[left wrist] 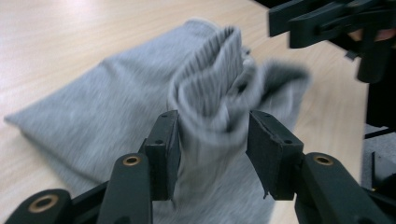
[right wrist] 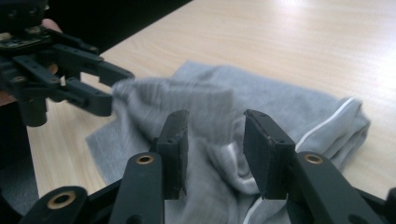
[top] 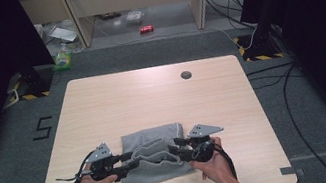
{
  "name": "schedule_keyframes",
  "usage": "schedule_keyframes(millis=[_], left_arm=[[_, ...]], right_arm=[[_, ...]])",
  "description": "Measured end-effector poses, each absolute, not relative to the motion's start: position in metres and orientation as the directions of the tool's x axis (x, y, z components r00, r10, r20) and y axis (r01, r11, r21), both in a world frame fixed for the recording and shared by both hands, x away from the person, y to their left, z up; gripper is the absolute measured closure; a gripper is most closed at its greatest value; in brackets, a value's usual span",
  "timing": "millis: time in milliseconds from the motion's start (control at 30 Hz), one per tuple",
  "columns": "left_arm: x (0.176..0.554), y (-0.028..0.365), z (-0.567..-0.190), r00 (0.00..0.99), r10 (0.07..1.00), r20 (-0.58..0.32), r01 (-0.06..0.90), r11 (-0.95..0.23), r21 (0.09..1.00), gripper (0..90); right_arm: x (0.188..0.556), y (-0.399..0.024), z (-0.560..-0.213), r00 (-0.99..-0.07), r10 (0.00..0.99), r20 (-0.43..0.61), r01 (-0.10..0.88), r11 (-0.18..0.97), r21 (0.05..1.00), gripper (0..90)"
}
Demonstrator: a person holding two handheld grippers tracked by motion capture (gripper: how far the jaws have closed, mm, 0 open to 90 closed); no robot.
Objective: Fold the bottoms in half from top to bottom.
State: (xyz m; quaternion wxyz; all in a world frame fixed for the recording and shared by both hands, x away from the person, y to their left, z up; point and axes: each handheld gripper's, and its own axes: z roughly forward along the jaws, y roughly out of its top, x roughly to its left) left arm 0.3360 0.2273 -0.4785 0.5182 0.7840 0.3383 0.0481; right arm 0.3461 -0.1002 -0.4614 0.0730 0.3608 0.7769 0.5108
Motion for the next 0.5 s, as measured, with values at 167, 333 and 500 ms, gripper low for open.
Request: schedule_keyframes(millis=[167, 333, 500], left_arm=[[0.341, 0.23, -0.467, 0.754, 0.583, -0.303, 0.475, -0.165, 0.864, 50.2], [0.346, 0.23, -0.474, 0.727, 0.615, -0.305, 0.5, -0.17, 0.849, 48.6], [0.332, 0.218, -0.492, 0.754, 0.61, -0.245, 0.492, -0.277, 0.826, 46.8]], right_arm=[[0.353, -0.098, -0.459, -0.727, 0.636, 0.259, 0.489, 0.214, 0.846, 60.0], [0.359, -0.086, -0.466, -0.733, 0.625, 0.269, 0.508, 0.239, 0.828, 60.0], [0.35, -0.076, -0.478, -0.758, 0.601, 0.255, 0.511, 0.303, 0.804, 59.5]])
